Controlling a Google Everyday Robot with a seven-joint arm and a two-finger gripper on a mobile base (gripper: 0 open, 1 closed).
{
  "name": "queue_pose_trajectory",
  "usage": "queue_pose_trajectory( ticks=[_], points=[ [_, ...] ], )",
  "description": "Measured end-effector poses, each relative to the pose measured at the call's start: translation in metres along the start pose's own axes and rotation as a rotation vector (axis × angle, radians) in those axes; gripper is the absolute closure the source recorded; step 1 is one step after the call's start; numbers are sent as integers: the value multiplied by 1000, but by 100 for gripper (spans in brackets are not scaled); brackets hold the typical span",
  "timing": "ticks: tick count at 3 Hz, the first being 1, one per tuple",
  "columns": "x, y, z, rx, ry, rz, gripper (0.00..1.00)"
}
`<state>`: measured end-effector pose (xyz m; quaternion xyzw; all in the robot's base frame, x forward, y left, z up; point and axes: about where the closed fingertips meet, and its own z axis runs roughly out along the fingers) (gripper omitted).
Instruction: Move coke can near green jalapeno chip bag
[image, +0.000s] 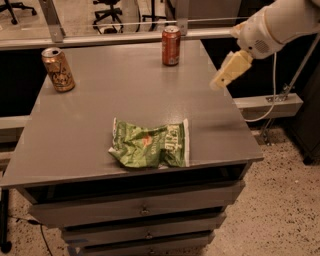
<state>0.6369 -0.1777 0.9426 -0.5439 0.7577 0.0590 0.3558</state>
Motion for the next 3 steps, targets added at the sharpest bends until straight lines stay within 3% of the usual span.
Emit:
queue_pose_trajectory(
  ticks=[1, 2, 3],
  points=[
    [-26, -59, 53, 46, -149, 87, 0],
    [-26, -59, 53, 46, -149, 87, 0],
    [-28, -61, 75, 24, -229, 170, 0]
  ],
)
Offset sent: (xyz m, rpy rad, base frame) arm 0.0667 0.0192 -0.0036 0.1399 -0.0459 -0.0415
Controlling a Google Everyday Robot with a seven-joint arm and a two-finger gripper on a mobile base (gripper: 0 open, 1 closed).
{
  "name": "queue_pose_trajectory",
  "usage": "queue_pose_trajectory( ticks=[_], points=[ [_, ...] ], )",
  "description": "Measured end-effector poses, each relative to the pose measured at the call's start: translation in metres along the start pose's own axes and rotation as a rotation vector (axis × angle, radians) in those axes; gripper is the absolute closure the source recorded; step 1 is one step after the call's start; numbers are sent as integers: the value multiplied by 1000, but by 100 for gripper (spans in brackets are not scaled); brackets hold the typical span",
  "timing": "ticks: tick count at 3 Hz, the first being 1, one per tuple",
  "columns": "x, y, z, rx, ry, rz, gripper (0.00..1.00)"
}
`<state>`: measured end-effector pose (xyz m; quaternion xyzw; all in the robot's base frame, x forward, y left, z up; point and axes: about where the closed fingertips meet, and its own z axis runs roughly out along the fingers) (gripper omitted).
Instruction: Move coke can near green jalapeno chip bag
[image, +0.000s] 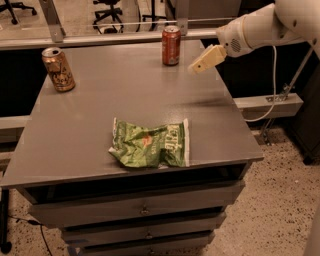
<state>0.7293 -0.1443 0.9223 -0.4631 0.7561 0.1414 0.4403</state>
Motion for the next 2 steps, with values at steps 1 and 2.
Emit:
queue_pose_trajectory(
  ticks=[1, 2],
  points=[
    [3, -10, 39, -8, -101, 130, 0],
    [6, -29, 67, 11, -189, 246, 0]
  ],
)
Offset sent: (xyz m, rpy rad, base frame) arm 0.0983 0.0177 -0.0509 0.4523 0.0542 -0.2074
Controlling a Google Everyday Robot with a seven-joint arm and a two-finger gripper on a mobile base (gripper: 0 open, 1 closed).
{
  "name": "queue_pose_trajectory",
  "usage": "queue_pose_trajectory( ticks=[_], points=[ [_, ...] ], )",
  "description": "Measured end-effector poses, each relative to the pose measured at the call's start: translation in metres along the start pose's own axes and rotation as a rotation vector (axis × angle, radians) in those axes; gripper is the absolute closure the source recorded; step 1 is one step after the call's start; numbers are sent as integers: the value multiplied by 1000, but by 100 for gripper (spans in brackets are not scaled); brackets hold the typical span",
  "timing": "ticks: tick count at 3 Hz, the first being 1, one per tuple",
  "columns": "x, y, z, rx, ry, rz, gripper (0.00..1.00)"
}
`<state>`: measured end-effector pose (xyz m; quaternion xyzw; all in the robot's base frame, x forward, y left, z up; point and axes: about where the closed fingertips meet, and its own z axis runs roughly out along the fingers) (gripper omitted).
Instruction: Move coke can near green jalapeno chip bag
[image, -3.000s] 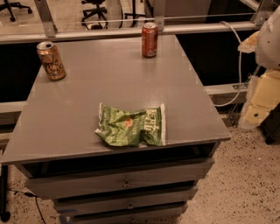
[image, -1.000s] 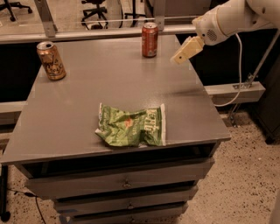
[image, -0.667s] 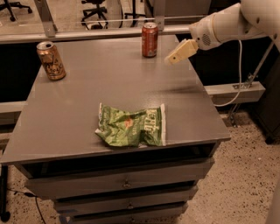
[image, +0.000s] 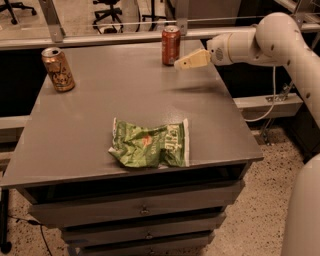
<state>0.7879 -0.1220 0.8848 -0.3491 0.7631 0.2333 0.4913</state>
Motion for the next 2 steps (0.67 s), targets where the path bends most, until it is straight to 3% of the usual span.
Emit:
queue_pose_trajectory(
  ticks=[2],
  points=[
    [-16, -24, 52, 32, -109, -18, 0]
  ],
)
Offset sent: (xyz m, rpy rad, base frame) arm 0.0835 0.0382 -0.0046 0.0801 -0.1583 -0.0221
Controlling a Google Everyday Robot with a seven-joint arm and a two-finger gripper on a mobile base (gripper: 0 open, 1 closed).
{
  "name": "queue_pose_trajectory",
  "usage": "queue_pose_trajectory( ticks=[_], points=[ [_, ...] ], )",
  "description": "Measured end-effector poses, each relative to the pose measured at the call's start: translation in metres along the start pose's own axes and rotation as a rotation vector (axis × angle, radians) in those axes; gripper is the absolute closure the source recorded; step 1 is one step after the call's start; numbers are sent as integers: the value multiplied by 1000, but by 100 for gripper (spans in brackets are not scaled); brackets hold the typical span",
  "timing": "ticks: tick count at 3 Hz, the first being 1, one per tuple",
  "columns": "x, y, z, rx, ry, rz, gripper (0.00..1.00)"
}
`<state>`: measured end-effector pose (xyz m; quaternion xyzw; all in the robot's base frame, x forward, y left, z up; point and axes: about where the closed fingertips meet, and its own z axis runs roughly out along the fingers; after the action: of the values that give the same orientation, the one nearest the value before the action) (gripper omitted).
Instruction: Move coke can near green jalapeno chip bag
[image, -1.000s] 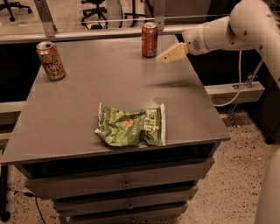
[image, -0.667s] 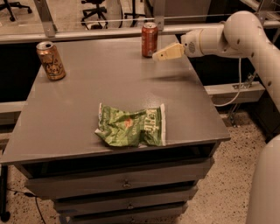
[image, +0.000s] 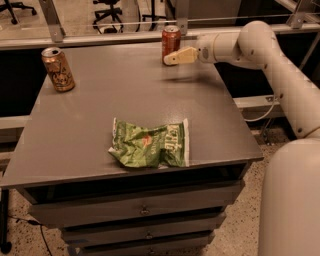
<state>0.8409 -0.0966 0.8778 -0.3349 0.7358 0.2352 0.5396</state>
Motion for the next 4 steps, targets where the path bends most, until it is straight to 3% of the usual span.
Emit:
queue_pose_trajectory(
  ticks=[1, 2, 4],
  points=[
    [-5, 0, 24, -8, -27, -13, 0],
    [-14, 0, 43, -19, -60, -15, 18],
    [-22, 5, 48, -40, -113, -44, 64]
  ],
)
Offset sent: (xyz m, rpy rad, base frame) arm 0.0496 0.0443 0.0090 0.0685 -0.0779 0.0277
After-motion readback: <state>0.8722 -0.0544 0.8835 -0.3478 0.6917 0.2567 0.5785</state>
